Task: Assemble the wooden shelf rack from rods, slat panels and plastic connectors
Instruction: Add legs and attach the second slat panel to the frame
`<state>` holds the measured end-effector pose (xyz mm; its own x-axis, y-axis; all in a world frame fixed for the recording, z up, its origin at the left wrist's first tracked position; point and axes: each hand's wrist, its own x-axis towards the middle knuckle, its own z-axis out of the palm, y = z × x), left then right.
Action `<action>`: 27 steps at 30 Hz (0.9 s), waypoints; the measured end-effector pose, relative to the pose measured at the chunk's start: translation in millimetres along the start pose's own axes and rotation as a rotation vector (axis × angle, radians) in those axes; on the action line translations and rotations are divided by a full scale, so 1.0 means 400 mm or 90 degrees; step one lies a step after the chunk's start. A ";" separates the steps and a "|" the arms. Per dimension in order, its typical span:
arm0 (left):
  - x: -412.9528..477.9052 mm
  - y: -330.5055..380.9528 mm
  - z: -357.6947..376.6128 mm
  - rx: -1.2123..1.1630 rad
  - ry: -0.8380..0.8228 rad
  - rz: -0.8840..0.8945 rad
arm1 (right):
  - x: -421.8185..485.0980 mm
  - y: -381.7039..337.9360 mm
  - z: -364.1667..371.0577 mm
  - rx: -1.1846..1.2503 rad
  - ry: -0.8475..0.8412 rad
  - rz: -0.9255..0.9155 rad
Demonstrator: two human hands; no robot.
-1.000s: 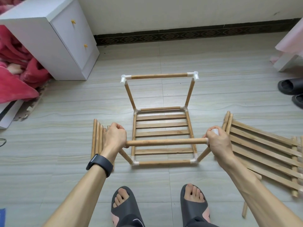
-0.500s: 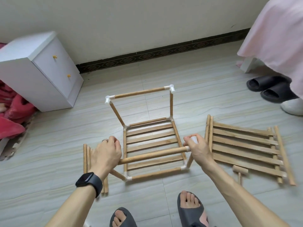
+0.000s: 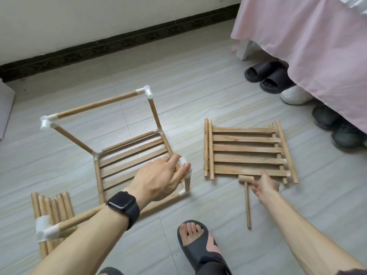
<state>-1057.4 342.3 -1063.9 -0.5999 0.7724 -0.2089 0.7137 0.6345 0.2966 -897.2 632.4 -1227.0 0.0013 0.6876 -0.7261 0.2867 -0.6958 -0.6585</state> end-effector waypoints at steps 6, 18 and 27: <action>0.001 -0.020 0.027 -0.035 0.045 -0.012 | 0.090 -0.028 0.019 -0.039 -0.078 0.085; 0.006 -0.015 0.032 -0.021 0.063 -0.030 | 0.086 -0.060 0.035 0.033 -0.064 0.063; -0.026 0.044 0.017 -0.070 0.022 -0.098 | -0.046 -0.164 0.016 0.151 -0.150 -0.018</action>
<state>-1036.2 345.8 -1062.7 -0.7125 0.6636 -0.2278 0.5695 0.7367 0.3646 -922.0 664.0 -1171.6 -0.2325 0.6595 -0.7149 0.0523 -0.7255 -0.6862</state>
